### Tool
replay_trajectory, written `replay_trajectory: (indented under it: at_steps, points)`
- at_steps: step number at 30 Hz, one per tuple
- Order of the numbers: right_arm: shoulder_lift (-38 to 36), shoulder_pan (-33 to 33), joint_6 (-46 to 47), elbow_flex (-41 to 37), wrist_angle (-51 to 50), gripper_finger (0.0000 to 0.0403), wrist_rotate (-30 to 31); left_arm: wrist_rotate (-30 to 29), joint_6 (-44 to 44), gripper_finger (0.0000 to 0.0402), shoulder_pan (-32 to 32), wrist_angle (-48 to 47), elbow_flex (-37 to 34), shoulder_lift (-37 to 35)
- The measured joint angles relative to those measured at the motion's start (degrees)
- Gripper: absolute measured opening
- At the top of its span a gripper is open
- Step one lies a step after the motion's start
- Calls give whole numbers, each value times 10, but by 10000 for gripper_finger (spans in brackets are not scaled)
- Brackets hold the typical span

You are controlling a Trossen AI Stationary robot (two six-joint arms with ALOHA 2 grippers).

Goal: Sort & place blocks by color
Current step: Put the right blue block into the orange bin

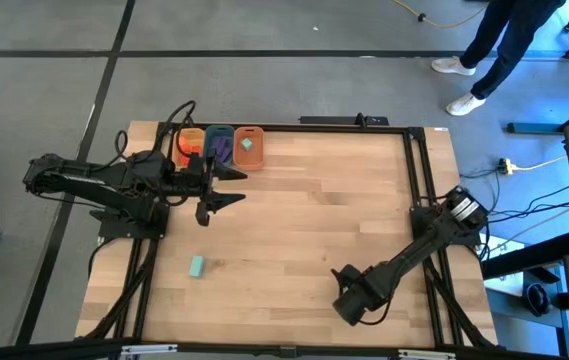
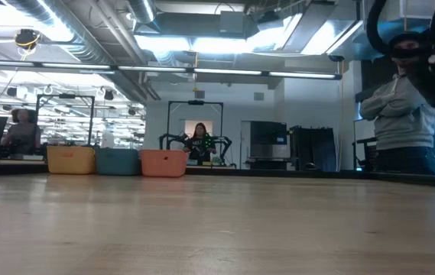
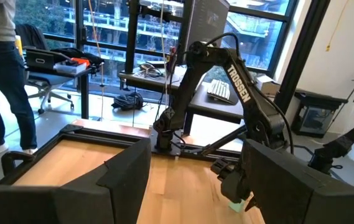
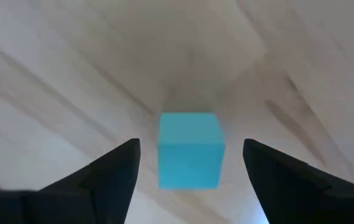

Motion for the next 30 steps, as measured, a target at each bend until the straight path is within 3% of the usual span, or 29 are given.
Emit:
replay_trajectory:
  at_steps: [8,16,25,30]
  points:
    - [21,0,0,0,17,257,-4,0,-1,244,0,0,0,0]
    - [20,3,-19,0,11,137,-7,0,0,244,0,0,0,0]
    - [-27,9,-213,-2,-10,135,-30,0,0,244,0,0,0,0]
    - [-97,-13,-313,-57,92,135,-33,0,0,244,0,0,0,0]
